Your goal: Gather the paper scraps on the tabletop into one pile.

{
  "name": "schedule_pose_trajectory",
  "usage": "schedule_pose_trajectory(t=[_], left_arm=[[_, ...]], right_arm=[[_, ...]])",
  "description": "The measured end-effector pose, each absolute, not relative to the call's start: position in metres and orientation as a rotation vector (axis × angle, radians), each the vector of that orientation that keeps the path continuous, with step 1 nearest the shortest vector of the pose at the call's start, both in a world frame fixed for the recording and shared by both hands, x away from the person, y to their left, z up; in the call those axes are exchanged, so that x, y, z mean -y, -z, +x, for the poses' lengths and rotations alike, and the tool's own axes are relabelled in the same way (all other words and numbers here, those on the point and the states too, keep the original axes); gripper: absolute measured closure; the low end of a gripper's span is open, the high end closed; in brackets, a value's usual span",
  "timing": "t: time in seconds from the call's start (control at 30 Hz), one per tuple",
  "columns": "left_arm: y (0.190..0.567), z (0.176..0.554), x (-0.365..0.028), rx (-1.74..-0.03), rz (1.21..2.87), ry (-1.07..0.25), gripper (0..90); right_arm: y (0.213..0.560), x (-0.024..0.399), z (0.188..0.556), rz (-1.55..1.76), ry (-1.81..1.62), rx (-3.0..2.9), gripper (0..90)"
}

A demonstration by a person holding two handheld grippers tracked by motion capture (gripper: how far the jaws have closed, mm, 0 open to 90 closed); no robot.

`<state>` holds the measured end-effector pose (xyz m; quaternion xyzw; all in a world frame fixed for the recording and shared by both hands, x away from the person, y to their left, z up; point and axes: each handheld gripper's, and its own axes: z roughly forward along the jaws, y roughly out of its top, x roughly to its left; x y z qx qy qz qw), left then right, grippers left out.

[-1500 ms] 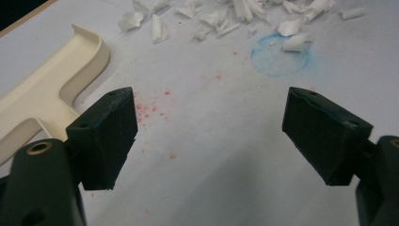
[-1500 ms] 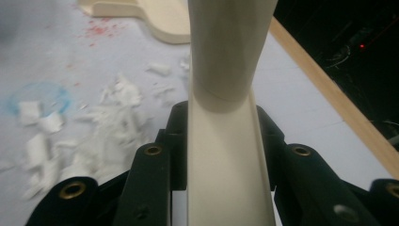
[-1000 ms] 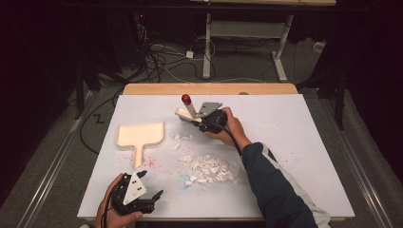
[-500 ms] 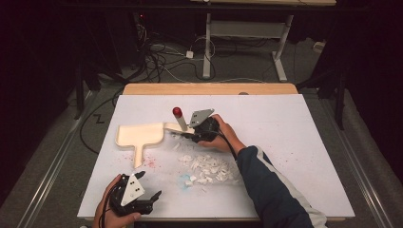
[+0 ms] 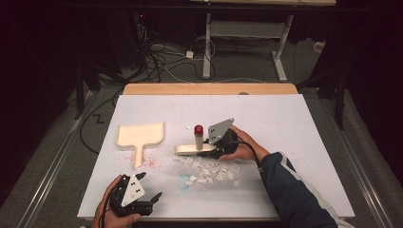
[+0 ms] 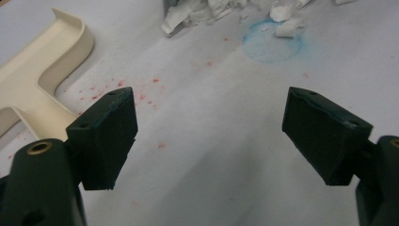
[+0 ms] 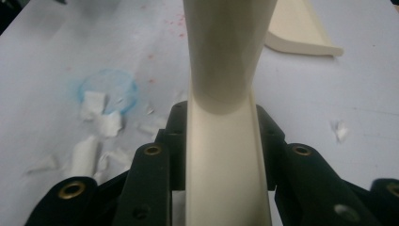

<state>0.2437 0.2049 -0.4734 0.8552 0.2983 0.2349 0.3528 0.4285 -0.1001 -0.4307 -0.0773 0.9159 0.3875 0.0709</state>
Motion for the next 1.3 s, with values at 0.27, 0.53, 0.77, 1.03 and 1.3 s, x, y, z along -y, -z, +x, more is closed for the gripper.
schedule_pose_trajectory(t=[0.27,0.53,0.77,1.03,1.3], left_arm=[[0.474,0.245,-0.201,-0.764,2.233,-0.6,17.5],[0.474,0.246,-0.201,-0.761,2.24,-0.605,17.5],[0.472,0.247,-0.201,-0.76,2.229,-0.627,17.5],[0.473,0.248,-0.208,-0.795,2.224,-0.642,17.5],[0.472,0.246,-0.211,-0.795,2.213,-0.665,17.5]], right_arm=[[0.422,0.124,0.413,-0.258,-1.167,-2.717,68.6],[0.408,0.133,0.429,-0.049,-1.207,-2.546,68.7],[0.416,0.112,0.464,0.259,-1.077,-2.414,68.7],[0.428,0.08,0.491,0.352,-1.027,-2.378,68.7],[0.44,0.051,0.498,0.299,-1.062,-2.468,68.7]])
